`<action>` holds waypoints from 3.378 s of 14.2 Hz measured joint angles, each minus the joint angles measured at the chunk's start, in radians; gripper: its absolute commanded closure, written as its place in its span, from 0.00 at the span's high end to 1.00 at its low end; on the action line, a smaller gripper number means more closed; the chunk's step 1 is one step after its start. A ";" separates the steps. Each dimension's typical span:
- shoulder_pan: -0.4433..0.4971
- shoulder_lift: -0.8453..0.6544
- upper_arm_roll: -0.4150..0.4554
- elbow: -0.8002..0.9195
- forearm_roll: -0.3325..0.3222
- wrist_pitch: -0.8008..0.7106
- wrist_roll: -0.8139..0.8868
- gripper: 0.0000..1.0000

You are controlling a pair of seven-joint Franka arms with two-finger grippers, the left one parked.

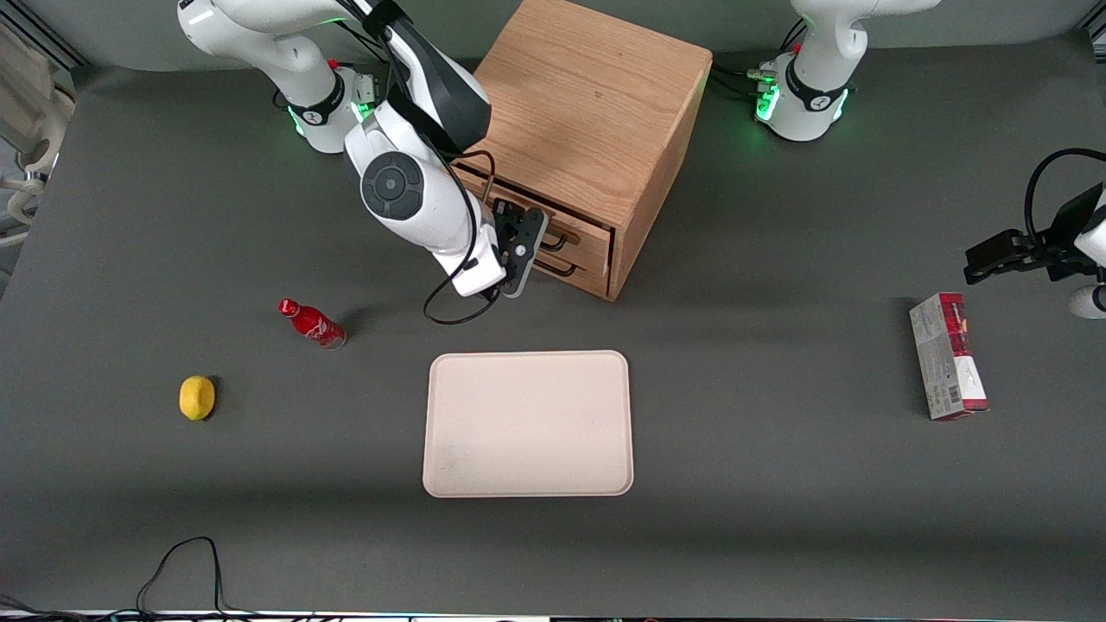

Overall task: Open upper drawer
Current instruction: 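Pull the upper drawer outward by its handle with the right gripper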

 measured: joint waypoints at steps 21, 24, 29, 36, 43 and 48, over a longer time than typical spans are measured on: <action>-0.040 0.001 -0.014 0.026 0.000 0.003 -0.035 1.00; -0.055 0.004 -0.017 0.026 0.000 0.003 -0.038 1.00; -0.074 0.006 -0.018 0.028 0.000 0.003 -0.054 1.00; -0.096 0.007 -0.019 0.044 0.000 0.003 -0.059 1.00; -0.105 0.033 -0.019 0.083 0.000 0.003 -0.059 1.00; -0.108 0.056 -0.019 0.113 0.000 0.003 -0.059 1.00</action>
